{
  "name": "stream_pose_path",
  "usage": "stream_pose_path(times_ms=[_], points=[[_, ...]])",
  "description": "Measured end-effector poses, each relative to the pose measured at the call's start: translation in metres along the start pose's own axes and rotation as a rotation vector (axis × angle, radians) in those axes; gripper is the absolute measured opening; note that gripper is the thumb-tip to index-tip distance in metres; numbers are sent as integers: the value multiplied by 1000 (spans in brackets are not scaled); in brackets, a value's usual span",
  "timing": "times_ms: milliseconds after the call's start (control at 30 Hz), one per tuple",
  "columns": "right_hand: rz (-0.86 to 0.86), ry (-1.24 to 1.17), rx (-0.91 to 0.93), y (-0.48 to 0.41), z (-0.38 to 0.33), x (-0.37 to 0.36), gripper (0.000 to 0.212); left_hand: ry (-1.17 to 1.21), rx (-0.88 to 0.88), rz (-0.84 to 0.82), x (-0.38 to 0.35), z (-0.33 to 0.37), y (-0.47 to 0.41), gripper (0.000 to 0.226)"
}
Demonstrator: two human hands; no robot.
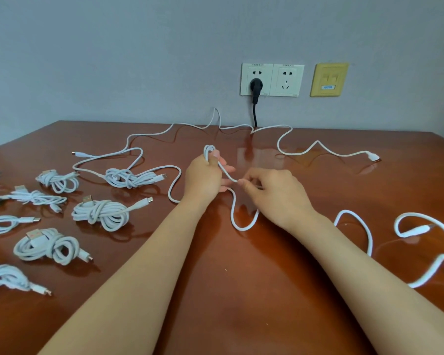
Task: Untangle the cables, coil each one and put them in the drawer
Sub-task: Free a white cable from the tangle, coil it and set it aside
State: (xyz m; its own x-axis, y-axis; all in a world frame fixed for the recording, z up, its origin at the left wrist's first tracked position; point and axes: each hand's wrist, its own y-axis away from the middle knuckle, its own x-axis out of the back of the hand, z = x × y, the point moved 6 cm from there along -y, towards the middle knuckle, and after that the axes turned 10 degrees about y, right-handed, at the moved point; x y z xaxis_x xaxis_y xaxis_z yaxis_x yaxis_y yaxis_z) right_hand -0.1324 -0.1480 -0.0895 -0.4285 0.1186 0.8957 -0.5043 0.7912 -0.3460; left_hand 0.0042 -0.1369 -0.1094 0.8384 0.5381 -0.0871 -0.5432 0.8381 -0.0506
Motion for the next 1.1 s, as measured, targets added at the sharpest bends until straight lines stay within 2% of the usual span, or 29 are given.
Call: stream_pose_path(times_ms=[167, 300, 433, 567, 667, 733, 933, 1000, 1100], points=[[-32, 25, 31, 0, -4, -2, 22, 405, 143, 5, -5, -2, 4, 31], [-72, 21, 37, 1, -6, -3, 21, 558, 205, -14, -6, -5, 2, 32], [-121, 69, 48, 1, -6, -7, 23, 408, 183, 14, 3, -2, -1, 33], [-65, 94, 40, -1, -3, 3, 19, 330, 197, 65, 11, -3, -4, 33], [-47, 94, 104, 1, -4, 7, 15, 223, 214, 78, 13, -4, -5, 36], [-39, 64, 156, 2, -8, 7, 13, 124, 202, 49, 11, -3, -4, 39], [16, -236, 224, 0, -14, 9, 13, -104, 164, -126, -7, 3, 10, 57], [23, -273, 218, -1, -14, 8, 15, -104, 187, -171, -14, 2, 14, 64], [36, -284, 196, -1, -11, 8, 19, 17, 285, -253, -24, -3, 19, 66]])
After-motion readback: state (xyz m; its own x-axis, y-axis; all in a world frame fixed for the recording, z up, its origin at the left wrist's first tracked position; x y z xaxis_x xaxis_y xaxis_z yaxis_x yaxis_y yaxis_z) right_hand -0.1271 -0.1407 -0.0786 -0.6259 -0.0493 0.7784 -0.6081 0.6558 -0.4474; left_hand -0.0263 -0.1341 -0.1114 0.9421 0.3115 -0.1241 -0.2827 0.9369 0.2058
